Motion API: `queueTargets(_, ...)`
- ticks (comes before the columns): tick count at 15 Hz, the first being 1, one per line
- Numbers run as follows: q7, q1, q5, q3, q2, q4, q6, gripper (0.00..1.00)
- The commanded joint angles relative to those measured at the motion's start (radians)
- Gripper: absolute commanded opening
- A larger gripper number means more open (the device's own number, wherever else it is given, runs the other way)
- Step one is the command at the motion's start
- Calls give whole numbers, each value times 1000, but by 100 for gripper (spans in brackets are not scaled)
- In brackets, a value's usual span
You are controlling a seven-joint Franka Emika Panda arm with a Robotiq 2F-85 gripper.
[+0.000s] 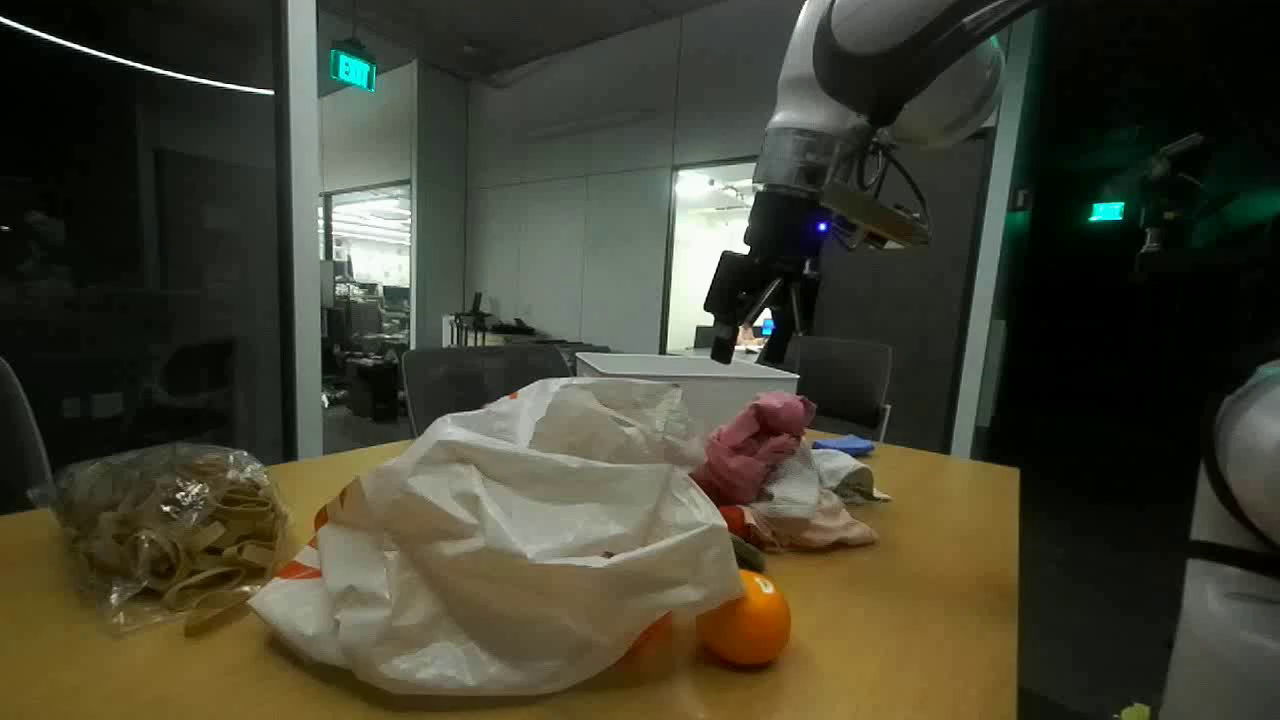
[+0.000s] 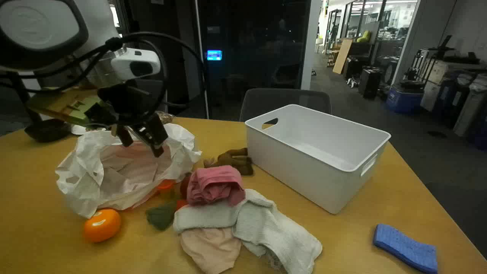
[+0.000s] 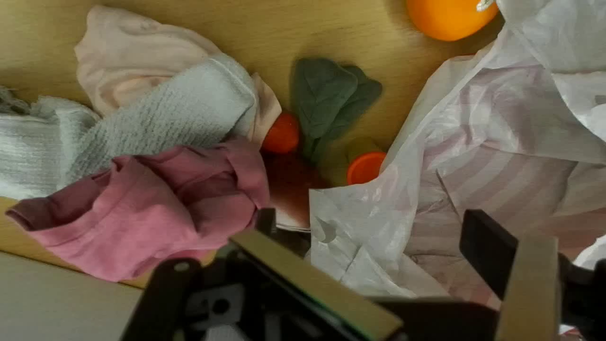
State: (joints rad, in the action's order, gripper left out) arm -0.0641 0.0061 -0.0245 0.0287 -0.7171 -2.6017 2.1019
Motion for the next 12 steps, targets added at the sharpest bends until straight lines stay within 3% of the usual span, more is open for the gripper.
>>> queueTargets(1, 1, -1, 0, 0, 0, 6, 1, 100)
queueTargets(8, 1, -1, 0, 0, -7, 18, 1, 100)
queueTargets(12, -1, -10, 15, 3, -24, -43, 13, 100)
